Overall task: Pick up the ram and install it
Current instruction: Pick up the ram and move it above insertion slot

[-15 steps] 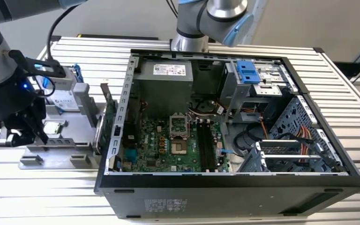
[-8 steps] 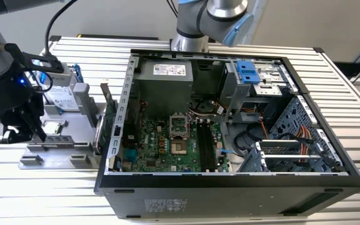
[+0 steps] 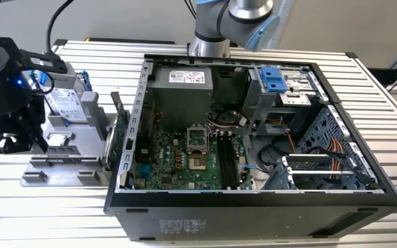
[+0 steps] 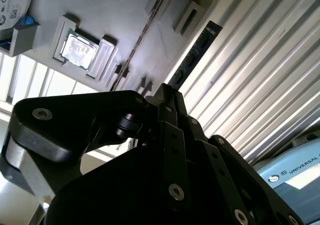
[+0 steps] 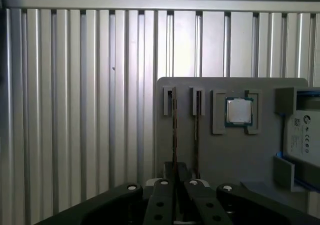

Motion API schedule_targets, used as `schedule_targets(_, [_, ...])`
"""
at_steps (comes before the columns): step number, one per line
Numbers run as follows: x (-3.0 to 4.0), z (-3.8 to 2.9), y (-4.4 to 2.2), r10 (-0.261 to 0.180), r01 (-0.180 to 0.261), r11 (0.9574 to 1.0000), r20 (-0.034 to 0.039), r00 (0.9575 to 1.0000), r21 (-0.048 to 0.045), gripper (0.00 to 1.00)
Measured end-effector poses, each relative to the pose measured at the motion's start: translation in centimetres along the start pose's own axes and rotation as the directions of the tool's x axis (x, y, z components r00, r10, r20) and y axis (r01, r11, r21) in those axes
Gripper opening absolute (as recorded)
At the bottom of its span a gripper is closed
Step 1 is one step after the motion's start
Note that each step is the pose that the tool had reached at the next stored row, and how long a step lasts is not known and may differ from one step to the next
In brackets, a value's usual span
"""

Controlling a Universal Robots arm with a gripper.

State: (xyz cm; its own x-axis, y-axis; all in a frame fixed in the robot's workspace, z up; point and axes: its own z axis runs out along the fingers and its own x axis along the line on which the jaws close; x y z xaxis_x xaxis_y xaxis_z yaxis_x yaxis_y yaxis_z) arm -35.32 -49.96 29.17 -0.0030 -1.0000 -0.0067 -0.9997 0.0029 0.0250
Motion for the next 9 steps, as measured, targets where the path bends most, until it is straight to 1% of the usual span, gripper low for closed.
schedule_targets(9, [-0.01, -1.15, 0.03, 0.0, 0.0, 1.0, 0.0, 1.0, 0.0, 0.0])
